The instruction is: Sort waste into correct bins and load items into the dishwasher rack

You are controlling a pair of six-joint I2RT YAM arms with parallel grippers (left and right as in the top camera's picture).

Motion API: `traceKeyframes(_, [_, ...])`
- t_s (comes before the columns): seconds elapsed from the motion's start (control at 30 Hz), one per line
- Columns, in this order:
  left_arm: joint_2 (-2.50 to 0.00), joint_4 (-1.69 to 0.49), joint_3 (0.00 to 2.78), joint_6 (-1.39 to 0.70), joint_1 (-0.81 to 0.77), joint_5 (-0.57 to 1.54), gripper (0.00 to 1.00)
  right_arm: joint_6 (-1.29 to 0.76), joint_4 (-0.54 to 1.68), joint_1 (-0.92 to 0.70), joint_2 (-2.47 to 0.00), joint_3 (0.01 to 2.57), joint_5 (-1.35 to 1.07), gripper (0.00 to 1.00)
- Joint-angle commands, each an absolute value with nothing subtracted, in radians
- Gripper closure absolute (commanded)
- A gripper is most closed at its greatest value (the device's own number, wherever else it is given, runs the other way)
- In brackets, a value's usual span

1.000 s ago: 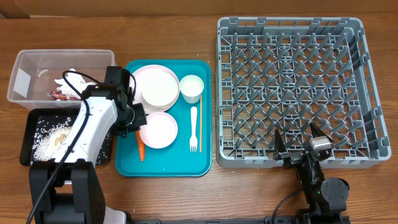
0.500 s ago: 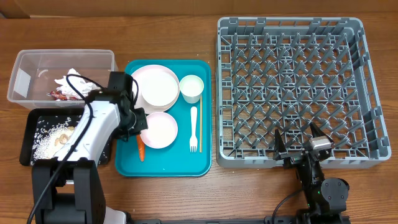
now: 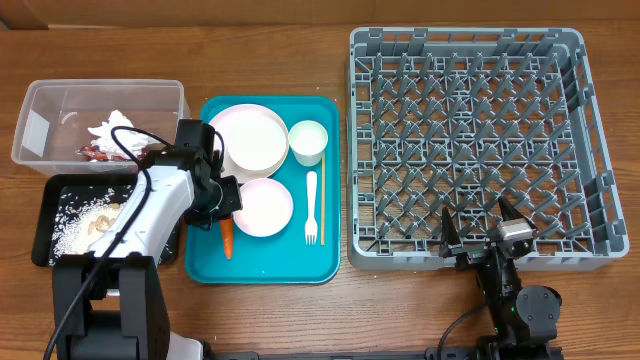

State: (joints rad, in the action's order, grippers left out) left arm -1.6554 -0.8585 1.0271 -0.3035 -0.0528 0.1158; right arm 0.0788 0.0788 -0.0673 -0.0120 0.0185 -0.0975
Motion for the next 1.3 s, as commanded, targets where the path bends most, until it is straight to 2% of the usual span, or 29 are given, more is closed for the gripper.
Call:
traceKeyframes(0.0, [-1.66, -0.867, 1.045, -0.267, -0.06, 0.07, 0.79, 0.076, 0.074, -0.072, -0.006, 0.008, -0.099, 0.0])
traceKeyframes(0.1, [-1.66, -0.867, 1.045, -0.25, -0.06, 0.053, 0.67, 0.076, 0.074, -0.072, -0.006, 0.008, -0.099, 0.0])
traceKeyframes(0.3, [-1.661, -0.866, 1.042, -0.246, -0.06, 0.052, 0.57, 0.076, 0.074, -0.072, -0.006, 0.008, -0.099, 0.0])
traceKeyframes(1.27, [-1.662, -0.706, 0.916, -0.263, -0.06, 0.045, 0.58, 0.076, 0.074, -0.072, -0.006, 0.008, -0.099, 0.0])
